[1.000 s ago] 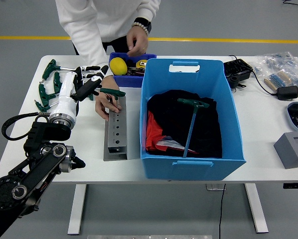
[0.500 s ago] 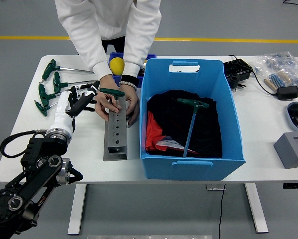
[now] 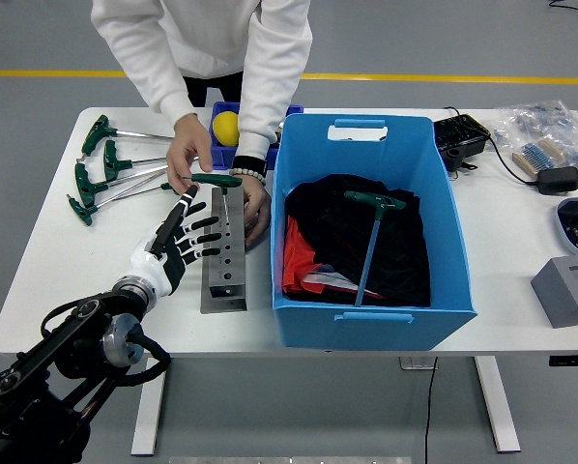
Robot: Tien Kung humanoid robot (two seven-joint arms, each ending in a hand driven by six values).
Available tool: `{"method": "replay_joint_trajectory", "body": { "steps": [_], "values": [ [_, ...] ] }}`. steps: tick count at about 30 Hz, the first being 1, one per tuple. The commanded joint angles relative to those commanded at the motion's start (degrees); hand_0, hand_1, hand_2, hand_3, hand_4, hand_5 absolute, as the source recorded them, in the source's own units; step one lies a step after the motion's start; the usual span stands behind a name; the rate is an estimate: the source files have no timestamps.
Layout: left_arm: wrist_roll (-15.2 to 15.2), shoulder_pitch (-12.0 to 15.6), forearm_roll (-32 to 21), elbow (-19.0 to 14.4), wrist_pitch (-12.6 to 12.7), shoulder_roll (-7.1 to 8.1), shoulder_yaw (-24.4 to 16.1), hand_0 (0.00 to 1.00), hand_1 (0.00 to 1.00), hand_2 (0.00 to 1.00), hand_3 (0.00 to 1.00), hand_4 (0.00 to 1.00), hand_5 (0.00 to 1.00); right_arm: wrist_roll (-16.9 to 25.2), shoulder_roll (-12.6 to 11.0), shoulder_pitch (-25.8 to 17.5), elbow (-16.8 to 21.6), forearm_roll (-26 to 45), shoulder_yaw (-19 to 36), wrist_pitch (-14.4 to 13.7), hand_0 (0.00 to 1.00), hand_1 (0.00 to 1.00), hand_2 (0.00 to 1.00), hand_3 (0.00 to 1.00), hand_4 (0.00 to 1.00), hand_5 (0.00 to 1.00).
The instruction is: Lift tool from toolbox,place it in box,lift tool from toolbox,place it in box
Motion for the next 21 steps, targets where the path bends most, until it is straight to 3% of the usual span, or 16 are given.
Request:
{"method": "replay_joint_trajectory", "body": {
  "steps": [1, 8, 21],
  "values": [
    [-0.3, -0.2, -0.6, 0.2, -0.1, 0.0, 0.1, 0.282, 0.415, 0.653, 0.841, 0.782, 0.76, 0.0, 0.0, 0.0, 0.0, -0.1, 0.1, 0.0, 0.689, 0.647, 0.725, 0.587, 0.832, 0.759],
    [-1.3, -1.7, -2.4, 1.5, -0.3, -0.27, 0.7, 0.284, 0.42, 0.679, 0.861, 0.794, 0.756, -0.1, 0.0, 0.0, 0.0, -0.7, 0.8, 0.0, 0.689, 0.647, 0.724, 0.587, 0.832, 0.758],
    [-1.9, -6.1, -4.9, 7.4, -0.9, -1.33, 2.2, 0.292, 0.426, 0.702, 0.877, 0.786, 0.744, -0.4, -0.1, 0.5, 0.0, -1.7, 2.1, 0.0, 0.688, 0.648, 0.724, 0.587, 0.831, 0.758]
  ]
}}
